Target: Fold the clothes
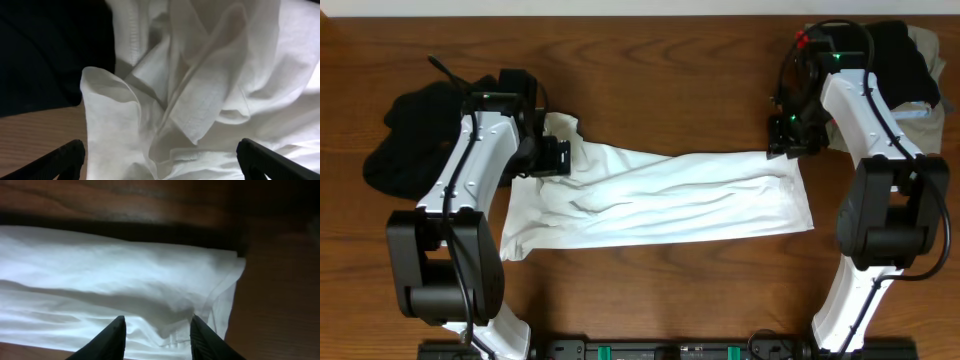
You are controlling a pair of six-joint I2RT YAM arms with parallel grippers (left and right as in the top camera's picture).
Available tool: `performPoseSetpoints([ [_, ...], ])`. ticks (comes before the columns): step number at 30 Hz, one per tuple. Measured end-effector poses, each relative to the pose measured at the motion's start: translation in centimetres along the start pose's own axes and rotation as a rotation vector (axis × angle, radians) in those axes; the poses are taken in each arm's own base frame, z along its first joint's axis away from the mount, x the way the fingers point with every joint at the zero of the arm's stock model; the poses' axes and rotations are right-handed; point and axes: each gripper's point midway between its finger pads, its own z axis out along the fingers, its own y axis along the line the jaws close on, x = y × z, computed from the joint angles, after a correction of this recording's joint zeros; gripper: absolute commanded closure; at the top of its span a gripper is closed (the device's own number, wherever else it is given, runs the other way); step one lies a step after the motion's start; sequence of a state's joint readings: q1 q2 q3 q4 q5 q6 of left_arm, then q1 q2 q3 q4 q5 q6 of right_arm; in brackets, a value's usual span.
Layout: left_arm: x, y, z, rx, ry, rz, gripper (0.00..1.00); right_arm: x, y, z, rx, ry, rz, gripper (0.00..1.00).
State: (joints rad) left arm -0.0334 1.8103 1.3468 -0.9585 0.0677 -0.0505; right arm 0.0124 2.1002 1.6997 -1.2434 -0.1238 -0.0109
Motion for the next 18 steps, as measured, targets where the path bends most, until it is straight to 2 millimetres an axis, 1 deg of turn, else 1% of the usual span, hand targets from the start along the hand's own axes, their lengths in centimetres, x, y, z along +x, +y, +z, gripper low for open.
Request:
performPoseSetpoints([
  [3,-0.8,0.4,-0.4,0.015,-0.024,-0.033,0.02,-0.1,-0.8,-0.1,-0.003,-0.005,0.021,0.55],
  [5,-1.8,0.9,-0.9,0.034,-0.058,-0.06,0.02,0.1,-1.6,0.0,-0.005,-0.002,0.04,0.55],
  [7,-2.9,1.5,-1.5,0.054,-0.095,-0.093,0.02,0.7,-2.5,0.5,-0.008,0.017,0.066,0.54],
  [10,-3.8,2.4,-1.8,0.079,-0.125,-0.131,0.02,2.0,-3.5,1.7,-0.011,0.056,0.098,0.53],
  [11,-3.9,2.7,-1.9,0.089,-0.13,-0.142,0.02,2.5,-3.8,2.4,-0.013,0.068,0.105,0.53],
  [12,-4.0,2.9,-1.9,0.094,-0.133,-0.15,0.02,2.7,-3.9,2.7,-0.014,0.073,0.108,0.52],
  [16,-4.3,3.4,-2.1,0.119,-0.148,-0.173,0.02,3.5,-4.0,4.8,-0.016,0.082,0.109,0.49],
  [18,-4.6,3.4,-2.7,0.129,-0.171,-0.172,0.02,3.6,-4.1,5.6,-0.015,0.079,0.11,0.47],
])
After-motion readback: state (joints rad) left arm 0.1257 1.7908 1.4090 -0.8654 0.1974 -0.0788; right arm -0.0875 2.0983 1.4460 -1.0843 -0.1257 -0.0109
